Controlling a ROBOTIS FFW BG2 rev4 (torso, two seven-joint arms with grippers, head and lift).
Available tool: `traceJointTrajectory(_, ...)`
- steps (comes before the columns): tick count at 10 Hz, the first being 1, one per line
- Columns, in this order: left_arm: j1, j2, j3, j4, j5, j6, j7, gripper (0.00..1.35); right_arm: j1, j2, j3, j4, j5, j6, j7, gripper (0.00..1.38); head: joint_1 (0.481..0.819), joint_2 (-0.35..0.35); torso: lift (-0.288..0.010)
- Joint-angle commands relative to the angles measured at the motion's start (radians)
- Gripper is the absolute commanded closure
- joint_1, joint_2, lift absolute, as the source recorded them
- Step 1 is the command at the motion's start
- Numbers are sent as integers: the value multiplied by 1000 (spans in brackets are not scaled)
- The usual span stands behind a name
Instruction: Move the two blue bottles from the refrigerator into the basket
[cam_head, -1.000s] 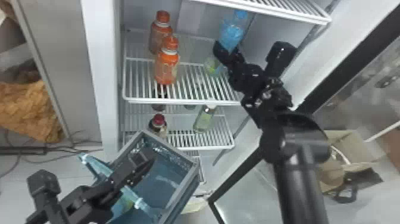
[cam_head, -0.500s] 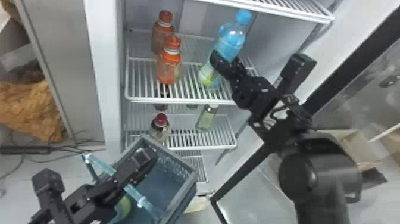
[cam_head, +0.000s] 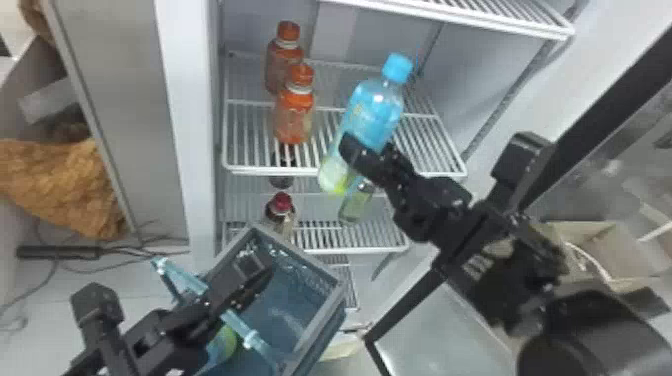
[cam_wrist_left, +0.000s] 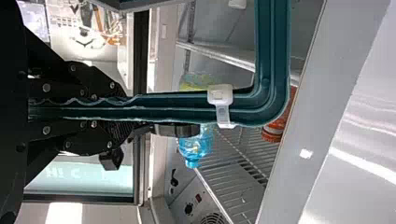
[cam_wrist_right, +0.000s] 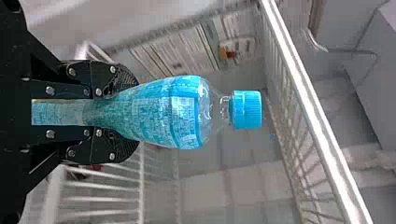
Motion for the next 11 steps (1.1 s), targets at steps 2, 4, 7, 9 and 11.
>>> traceJointTrajectory(2,-2,0,0,0,0,-3,0,1202,68,1,9,-48,-28,72,27,1250,695,-264,0)
traceJointTrajectory(4,-2,2,0,0,10,-8,-2,1202,90,1,33,-31,-40,114,65,1250,695,-239,0)
traceJointTrajectory(7,-9,6,-16,0,24,-17,-5,1202,83,2,97,33,-66,156,94,1250,695,-195,0)
traceJointTrajectory(9,-16,6,-20,0,26,-22,-5,1202,80,1,121,65,-74,207,119,1179,695,-165,0)
traceJointTrajectory(11,-21,6,-20,0,26,-27,-5,1202,68,-1,121,116,-90,251,163,634,695,-145,0)
